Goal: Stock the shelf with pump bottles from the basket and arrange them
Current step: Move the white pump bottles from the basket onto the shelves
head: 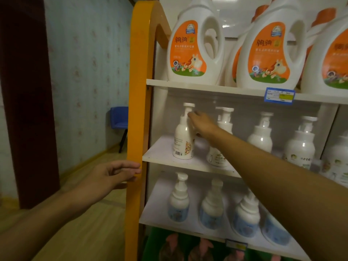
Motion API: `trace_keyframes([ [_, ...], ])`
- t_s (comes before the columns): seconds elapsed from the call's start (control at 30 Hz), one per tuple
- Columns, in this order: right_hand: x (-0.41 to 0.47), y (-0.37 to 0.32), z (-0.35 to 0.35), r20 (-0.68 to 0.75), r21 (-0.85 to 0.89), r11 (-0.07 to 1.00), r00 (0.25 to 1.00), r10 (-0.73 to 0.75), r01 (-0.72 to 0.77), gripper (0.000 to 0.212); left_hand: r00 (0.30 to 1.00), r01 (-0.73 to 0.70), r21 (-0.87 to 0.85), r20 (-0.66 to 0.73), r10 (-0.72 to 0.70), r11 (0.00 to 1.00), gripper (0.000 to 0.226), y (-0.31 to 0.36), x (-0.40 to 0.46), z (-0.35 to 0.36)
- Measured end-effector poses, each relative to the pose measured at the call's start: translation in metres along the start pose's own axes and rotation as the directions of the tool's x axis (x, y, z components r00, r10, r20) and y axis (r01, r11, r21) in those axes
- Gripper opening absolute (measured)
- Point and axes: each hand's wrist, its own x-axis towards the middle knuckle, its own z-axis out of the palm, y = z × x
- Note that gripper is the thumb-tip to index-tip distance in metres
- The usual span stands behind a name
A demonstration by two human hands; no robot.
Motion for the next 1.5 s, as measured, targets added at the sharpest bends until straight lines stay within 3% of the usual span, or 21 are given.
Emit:
trace_keyframes([
  [0.17,-0.001,0.001,-0.009,0.06,-0.047,0.999,0.998,-0.022,0.025,0.039,1.0,-0.006,-0.015,0.005,0.006,1.0,0.021,0.0,-0.002,0.001],
  [0.33,0.002,0.0,-0.005,-0.045,-0.229,0.973,0.999,-0.009,-0.002,0.049,1.0,-0.004,0.01,0.016,0.004,1.0,0.022,0.0,-0.001,0.002],
  [0.47,0.001,0.004,-0.005,0.033,-0.129,0.991,0.999,-0.036,0.04,0.026,0.999,-0.014,0.041,0.035,0.012,0.999,0.022,0.0,0.0,0.006],
  [0.57,0.006,0.008,-0.002,-0.012,-0.131,0.991,0.999,-0.031,0.029,0.037,0.999,-0.011,0.041,0.035,0.009,0.999,0.021,-0.002,0.0,0.009],
  [0.73,0.01,0.006,0.008,-0.075,-0.335,0.942,0.996,-0.056,0.028,0.065,0.999,-0.002,0.042,0.049,0.0,0.999,0.021,-0.002,0.0,0.015],
  [0.93,0.004,0.01,-0.001,-0.011,-0.283,0.958,0.999,-0.047,0.042,0.045,0.998,-0.002,0.041,0.061,-0.001,0.999,0.02,-0.003,0.0,0.017],
  [1.27,0.002,0.013,0.001,-0.12,-0.434,0.899,0.986,-0.115,0.052,0.05,0.996,0.022,0.043,0.083,-0.026,0.999,0.02,-0.005,-0.003,0.021],
  [1.5,-0.003,0.019,0.002,-0.132,-0.371,0.927,0.984,-0.122,0.066,0.056,0.996,0.009,0.042,0.087,-0.012,0.999,0.02,-0.005,-0.002,0.025],
])
